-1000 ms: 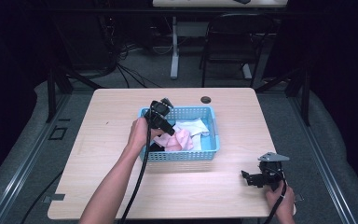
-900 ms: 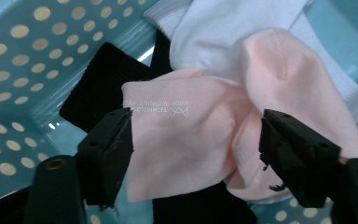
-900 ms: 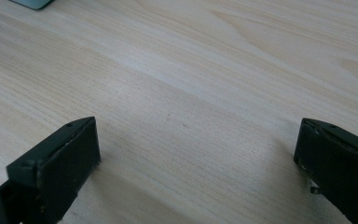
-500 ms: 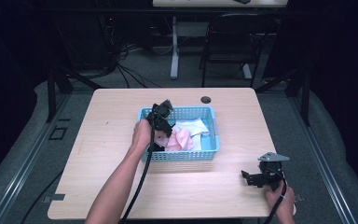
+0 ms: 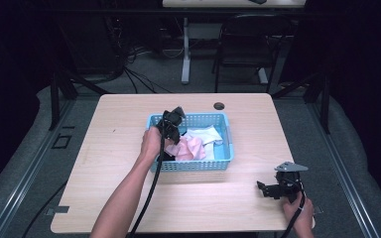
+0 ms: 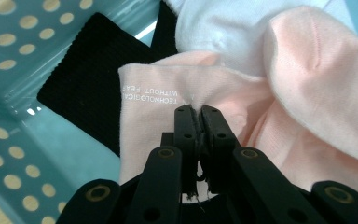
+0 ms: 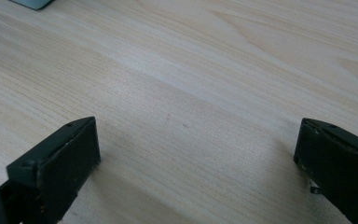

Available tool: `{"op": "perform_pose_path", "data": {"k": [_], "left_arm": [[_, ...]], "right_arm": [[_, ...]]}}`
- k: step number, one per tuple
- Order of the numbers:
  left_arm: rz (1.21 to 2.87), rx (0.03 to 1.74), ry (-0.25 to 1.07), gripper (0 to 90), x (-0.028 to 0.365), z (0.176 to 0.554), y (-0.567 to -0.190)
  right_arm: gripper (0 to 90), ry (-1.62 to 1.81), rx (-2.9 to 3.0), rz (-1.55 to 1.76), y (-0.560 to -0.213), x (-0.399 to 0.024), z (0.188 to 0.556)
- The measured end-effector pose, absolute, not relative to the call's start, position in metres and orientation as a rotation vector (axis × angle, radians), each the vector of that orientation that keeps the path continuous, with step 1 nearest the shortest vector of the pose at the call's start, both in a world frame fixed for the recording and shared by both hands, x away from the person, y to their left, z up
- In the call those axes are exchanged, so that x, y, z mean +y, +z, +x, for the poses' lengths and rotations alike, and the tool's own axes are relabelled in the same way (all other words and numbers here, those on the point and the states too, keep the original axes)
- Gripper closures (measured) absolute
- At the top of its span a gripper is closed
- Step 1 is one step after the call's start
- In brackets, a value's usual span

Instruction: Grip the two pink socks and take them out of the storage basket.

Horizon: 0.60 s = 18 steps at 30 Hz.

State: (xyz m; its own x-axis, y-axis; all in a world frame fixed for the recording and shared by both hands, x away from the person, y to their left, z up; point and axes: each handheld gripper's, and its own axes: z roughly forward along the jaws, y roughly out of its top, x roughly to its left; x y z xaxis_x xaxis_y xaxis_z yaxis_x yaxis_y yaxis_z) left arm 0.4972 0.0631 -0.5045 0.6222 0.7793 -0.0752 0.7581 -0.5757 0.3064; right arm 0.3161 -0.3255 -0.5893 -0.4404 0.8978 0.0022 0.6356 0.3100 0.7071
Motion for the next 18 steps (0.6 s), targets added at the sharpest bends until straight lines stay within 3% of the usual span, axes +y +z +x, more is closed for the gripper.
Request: {"op": "perform_pose_path", "data": {"k": [18], "left_arm": [[2.518,1.129,0.206,87.2,0.073,0.479,-0.459]], "right_arm": [[0.0,0.908,2.188,1.367,-0.589,-0.325,0.316]]}}
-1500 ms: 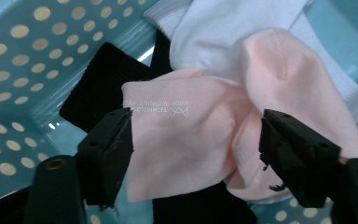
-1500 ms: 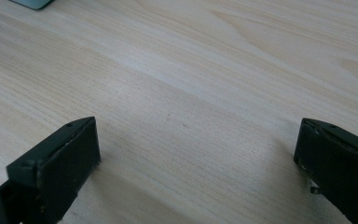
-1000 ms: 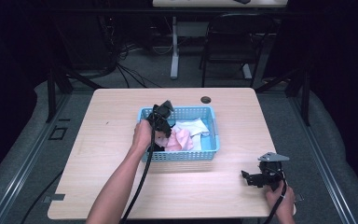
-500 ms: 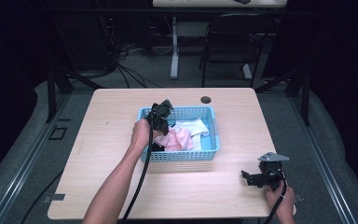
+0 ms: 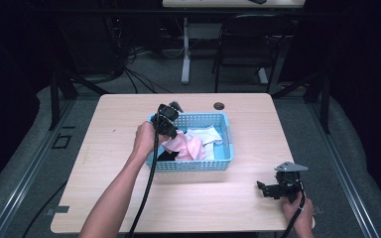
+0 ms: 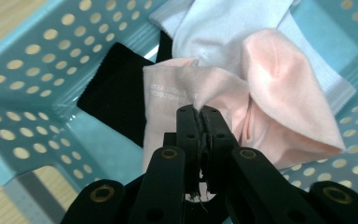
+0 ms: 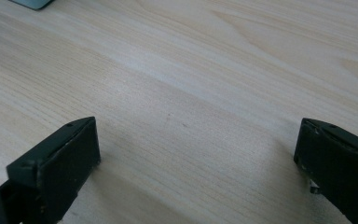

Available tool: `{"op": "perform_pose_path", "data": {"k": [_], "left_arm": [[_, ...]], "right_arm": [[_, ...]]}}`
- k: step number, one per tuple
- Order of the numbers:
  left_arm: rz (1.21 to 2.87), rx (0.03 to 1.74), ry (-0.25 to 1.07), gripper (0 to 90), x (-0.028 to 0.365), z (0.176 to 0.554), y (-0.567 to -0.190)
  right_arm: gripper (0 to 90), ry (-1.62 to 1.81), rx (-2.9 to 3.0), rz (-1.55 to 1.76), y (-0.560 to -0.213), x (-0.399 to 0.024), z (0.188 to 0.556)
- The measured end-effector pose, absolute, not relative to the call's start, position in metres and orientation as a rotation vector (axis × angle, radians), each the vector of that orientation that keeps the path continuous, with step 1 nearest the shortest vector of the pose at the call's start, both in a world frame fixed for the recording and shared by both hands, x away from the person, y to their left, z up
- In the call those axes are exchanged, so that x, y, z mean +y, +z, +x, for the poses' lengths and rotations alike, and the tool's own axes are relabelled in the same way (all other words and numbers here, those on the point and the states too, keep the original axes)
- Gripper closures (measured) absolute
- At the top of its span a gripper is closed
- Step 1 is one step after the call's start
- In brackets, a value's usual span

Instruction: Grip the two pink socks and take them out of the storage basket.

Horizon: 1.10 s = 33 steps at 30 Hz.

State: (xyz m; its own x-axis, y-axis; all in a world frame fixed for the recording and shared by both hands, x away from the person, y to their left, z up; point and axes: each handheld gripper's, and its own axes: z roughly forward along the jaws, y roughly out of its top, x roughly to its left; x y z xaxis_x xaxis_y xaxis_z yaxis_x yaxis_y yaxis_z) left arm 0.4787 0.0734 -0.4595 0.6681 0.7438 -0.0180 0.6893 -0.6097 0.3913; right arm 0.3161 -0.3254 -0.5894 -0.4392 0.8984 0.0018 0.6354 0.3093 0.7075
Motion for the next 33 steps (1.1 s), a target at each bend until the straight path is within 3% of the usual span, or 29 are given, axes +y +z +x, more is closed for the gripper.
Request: {"op": "perform_pose_path", "data": {"k": [33], "left_arm": [[2.428,1.041,0.364,86.8,0.097,0.454,-0.359]], "right_arm": [[0.0,0.908,2.187,1.367,-0.589,-0.325,0.316]]}}
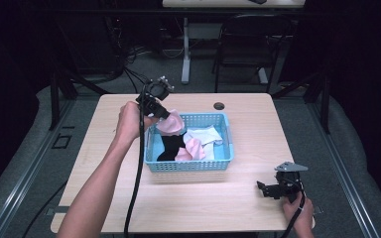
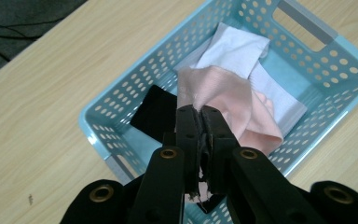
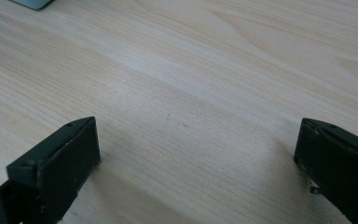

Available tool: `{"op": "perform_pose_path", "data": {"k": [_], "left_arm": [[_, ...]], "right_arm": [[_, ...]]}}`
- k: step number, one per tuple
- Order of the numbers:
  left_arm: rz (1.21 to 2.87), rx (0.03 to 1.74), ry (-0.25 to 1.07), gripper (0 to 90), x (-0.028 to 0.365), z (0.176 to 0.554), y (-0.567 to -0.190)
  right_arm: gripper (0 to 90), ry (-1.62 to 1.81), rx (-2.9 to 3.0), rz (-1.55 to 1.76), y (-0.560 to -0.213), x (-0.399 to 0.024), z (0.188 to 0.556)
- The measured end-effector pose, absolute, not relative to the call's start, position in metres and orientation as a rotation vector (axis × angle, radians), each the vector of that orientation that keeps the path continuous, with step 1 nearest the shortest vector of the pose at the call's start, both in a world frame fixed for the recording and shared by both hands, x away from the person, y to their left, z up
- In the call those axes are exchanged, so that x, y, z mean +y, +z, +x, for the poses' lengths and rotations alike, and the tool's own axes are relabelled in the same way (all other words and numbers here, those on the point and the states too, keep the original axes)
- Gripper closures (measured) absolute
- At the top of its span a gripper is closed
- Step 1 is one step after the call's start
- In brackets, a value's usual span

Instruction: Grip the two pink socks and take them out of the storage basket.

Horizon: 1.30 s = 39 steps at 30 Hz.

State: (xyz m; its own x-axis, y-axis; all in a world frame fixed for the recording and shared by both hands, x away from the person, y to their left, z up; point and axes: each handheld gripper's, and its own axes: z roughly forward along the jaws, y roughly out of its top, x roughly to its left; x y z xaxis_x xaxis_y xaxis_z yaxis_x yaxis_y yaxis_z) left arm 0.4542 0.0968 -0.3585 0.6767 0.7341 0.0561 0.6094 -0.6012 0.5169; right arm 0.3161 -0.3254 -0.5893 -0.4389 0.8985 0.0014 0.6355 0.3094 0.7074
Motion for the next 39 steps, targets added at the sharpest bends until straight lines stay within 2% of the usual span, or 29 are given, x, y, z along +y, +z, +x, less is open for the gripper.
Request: {"op": "perform_pose_path", "data": {"k": [19,39], "left_arm": [[2.329,1.119,0.433,86.8,0.151,0.441,-0.327],[2.265,1.292,0.465,86.8,0.224,0.432,-0.332]], "right_arm": [[0.0,0.908,2.189,1.366,-0.589,-0.325,0.316],[0.0,0.908,2.187,1.367,-0.589,-0.325,0.316]]}}
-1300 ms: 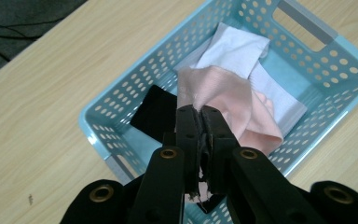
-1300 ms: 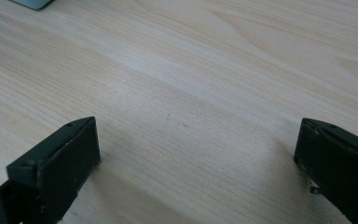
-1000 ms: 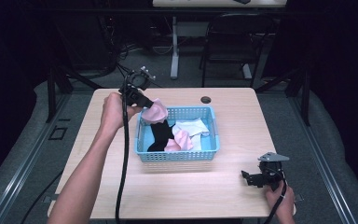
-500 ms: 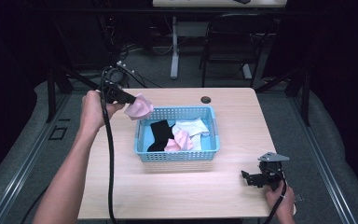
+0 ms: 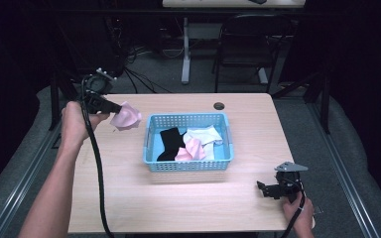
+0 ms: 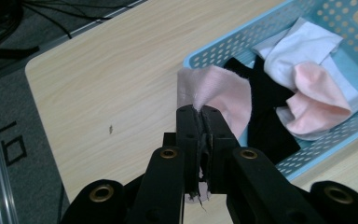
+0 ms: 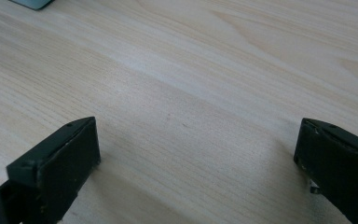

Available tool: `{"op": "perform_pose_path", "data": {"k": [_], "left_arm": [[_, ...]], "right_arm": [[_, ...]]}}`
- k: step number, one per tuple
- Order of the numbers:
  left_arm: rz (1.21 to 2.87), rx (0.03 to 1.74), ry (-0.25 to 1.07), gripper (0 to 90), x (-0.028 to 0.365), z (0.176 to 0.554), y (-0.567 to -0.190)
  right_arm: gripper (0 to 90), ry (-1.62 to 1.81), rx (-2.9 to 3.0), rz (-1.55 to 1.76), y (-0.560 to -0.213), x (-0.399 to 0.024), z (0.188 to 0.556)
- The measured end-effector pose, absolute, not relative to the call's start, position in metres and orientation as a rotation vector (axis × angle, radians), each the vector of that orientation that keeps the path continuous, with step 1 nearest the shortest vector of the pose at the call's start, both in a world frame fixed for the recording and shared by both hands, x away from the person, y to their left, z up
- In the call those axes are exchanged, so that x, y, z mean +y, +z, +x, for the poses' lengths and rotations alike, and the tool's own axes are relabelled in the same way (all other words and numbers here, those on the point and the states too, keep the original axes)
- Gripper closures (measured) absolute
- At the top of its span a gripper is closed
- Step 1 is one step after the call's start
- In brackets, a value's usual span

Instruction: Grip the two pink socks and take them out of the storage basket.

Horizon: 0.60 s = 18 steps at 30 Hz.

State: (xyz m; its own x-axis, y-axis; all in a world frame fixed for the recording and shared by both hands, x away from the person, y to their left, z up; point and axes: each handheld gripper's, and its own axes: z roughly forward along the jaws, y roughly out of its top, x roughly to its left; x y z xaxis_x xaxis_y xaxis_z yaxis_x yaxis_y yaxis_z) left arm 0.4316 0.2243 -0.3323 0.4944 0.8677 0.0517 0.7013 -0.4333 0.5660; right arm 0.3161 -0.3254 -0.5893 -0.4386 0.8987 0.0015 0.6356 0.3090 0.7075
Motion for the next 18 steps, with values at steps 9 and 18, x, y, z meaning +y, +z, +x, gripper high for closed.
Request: {"op": "perform_pose_path", "data": {"k": [9,18], "left_arm": [[2.243,1.374,0.462,86.8,0.253,0.429,-0.345],[2.221,1.458,0.438,86.8,0.279,0.428,-0.367]], "right_arm": [[0.0,0.908,2.189,1.366,-0.589,-0.325,0.316],[0.0,0.909,2.189,1.366,-0.589,-0.325,0.316]]}}
